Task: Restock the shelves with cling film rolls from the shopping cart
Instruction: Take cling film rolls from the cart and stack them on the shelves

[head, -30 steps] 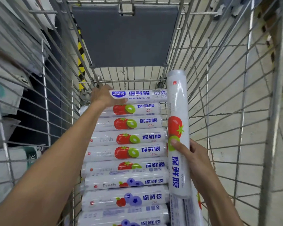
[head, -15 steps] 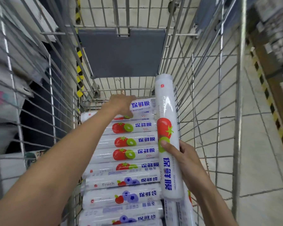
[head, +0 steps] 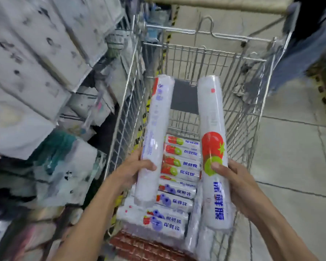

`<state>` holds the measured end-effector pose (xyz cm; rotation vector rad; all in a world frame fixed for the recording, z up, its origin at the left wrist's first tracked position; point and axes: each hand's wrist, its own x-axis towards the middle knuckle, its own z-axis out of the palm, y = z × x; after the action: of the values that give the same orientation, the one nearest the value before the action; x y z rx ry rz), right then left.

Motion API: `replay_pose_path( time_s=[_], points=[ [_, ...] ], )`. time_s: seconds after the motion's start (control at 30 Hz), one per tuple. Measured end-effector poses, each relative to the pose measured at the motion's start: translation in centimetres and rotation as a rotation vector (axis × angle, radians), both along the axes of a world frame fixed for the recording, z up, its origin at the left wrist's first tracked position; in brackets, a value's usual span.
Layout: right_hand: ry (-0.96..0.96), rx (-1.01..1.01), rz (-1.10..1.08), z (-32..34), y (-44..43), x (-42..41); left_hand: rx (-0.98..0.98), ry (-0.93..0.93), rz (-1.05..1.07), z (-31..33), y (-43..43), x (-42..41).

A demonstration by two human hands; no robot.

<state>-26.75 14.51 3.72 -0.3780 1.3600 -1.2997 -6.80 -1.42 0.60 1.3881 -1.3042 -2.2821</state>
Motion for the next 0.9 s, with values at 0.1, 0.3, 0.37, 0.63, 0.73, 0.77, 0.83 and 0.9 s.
replay_pose_path(
  time_s=[0.1, 0.3, 0.37, 0.63, 0.73, 0.77, 0.83, 0.9],
  points=[
    [0.036, -0.04, 0.13, 1.9, 1.3, 1.2, -0.103, 0.034, 0.152, 3.9, 5.6, 2.7],
    [0.114, -0.156, 0.37, 6.6, 5.6, 6.3, -0.582, -0.113, 0.436, 11.2, 16.6, 8.3],
    [0.104, -0.194, 0.438, 8.3, 7.2, 8.6, -0.744, -0.257, 0.476, 13.6, 20.3, 11.2],
    [0.089, -0.23, 0.749, 13.2, 12.6, 19.8, -0.869, -0.959, 0.648, 19.5, 35.8, 25.7],
    [0.04, -0.21, 0.862, 14.6, 15.3, 25.8, -0.786, -1.008, 0.742, 20.0, 42.2, 31.7],
    [0.021, -0.203, 0.901, 14.8, 16.5, 27.8, -0.762, -1.035, 0.765, 20.2, 44.5, 33.5],
    [0.001, -0.195, 0.988, 15.2, 19.1, 32.2, -0.726, -1.074, 0.809, 20.6, 49.2, 37.2],
    [0.013, -0.185, 1.055, 15.8, 22.1, 36.7, -0.719, -1.091, 0.869, 21.1, 53.7, 40.9]
  ],
)
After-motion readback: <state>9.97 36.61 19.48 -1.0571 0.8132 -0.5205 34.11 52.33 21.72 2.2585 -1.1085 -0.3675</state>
